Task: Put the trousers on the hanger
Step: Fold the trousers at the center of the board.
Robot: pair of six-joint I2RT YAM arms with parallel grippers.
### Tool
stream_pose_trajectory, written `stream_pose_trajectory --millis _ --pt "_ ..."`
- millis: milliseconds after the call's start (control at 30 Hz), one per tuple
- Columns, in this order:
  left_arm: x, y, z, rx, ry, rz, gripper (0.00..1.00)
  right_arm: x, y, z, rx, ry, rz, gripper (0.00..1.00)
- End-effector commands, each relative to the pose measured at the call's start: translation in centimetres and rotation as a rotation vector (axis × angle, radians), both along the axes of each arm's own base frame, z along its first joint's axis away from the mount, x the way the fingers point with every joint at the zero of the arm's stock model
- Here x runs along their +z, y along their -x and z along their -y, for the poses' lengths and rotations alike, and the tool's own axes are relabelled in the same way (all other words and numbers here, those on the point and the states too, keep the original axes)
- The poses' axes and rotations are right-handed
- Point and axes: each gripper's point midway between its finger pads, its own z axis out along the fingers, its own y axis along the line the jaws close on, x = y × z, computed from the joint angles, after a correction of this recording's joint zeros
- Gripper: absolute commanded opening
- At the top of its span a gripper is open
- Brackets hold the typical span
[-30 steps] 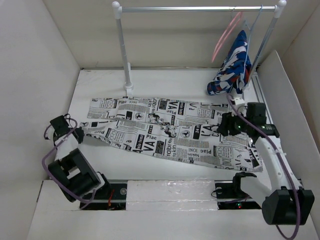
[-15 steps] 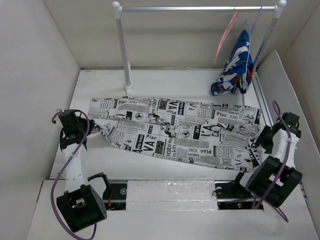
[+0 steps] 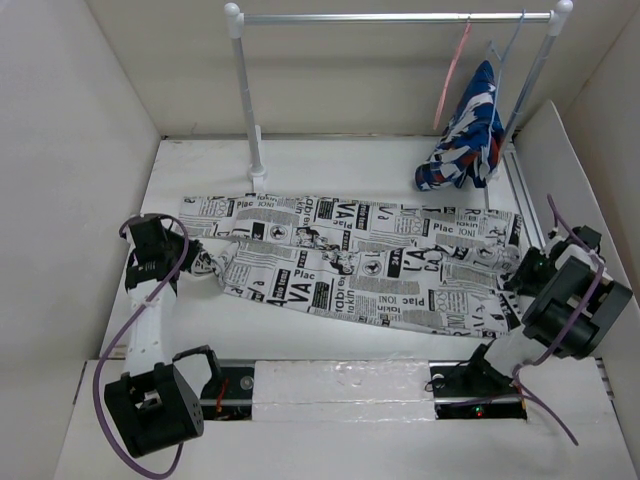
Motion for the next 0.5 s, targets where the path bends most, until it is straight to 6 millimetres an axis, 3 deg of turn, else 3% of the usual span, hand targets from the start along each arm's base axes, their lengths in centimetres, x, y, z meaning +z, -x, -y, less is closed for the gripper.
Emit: stream_pose_trajectory --millis 0,33,67,167,233,267,367,433,467 --pt "2.3 -0.8 -0.5 -0.003 -0.044 0.057 0.00 -1.8 -1.5 -0.3 0.066 -0.064 0.047 0.29" --pt "2.2 -0.6 -0.6 -0.003 -0.051 0.052 0.00 -2.2 -1.9 -0.2 0.075 -0.080 0.048 0.16" --pt "2.3 -0.5 -0.7 0.000 -0.058 0.053 0.00 -1.0 -3.6 0.6 0.116 -0.053 0.092 0.04" --pt "1.7 0.2 -1.3 0.020 -0.087 0.018 0.00 0.3 -5.4 1.9 0.182 -0.009 0.076 0.05" --pt "1.5 0.7 -1.3 0.026 -0.094 0.008 0.00 3.0 -7.7 4.0 0.195 0.060 0.129 0.09" --pt "1.2 0.9 -1.3 0.025 -0.093 0.001 0.00 4.1 -7.8 4.9 0.179 0.100 0.120 0.31" --pt "1.1 1.2 -0.9 0.012 -0.085 -0.003 0.00 7.1 -6.1 5.6 0.120 0.131 0.107 0.66" --pt "1.4 1.1 -0.3 -0.009 -0.078 0.010 0.00 7.3 -4.0 5.0 0.078 0.125 0.092 0.72" --pt "1.5 1.0 0.1 -0.025 -0.074 0.013 0.00 8.8 -2.8 4.9 0.033 0.164 0.116 0.74"
